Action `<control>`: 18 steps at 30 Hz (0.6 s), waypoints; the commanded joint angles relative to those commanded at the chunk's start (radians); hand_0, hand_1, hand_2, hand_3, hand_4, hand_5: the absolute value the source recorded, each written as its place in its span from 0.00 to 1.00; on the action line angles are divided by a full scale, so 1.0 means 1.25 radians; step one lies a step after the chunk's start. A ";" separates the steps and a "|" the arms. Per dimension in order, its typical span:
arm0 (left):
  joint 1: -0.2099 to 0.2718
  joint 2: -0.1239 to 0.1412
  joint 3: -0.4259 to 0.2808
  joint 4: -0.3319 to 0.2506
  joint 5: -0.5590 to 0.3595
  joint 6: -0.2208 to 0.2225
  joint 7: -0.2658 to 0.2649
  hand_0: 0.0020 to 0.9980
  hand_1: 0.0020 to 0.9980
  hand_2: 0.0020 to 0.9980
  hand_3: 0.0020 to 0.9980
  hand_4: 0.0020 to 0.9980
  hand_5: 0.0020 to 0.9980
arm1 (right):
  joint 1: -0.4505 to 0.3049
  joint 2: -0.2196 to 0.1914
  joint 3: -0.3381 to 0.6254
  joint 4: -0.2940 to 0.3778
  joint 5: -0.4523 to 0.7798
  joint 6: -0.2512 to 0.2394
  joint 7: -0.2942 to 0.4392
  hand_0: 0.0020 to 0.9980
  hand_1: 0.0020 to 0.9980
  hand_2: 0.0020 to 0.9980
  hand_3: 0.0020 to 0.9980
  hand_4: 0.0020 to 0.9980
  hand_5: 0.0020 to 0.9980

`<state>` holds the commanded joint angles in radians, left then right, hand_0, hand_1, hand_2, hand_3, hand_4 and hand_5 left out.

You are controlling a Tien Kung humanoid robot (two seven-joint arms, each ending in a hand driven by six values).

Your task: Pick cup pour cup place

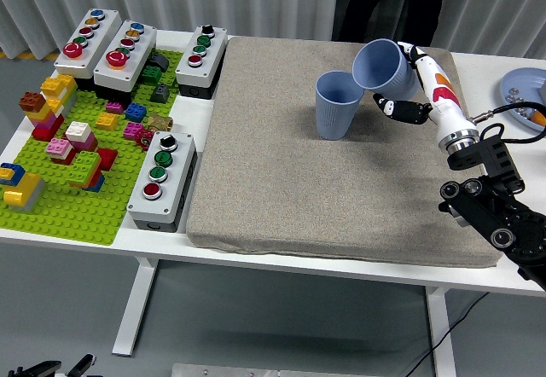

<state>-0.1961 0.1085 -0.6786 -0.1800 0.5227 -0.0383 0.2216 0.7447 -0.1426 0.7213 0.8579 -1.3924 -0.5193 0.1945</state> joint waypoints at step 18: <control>-0.002 0.001 0.001 0.000 -0.002 0.000 -0.001 0.76 0.78 0.83 0.72 0.51 0.99 | 0.008 0.000 -0.005 -0.001 -0.029 -0.007 -0.010 0.72 0.66 0.56 0.63 0.65 0.06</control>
<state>-0.1980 0.1092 -0.6779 -0.1800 0.5204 -0.0382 0.2208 0.7550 -0.1420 0.7150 0.8569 -1.4282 -0.5278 0.1816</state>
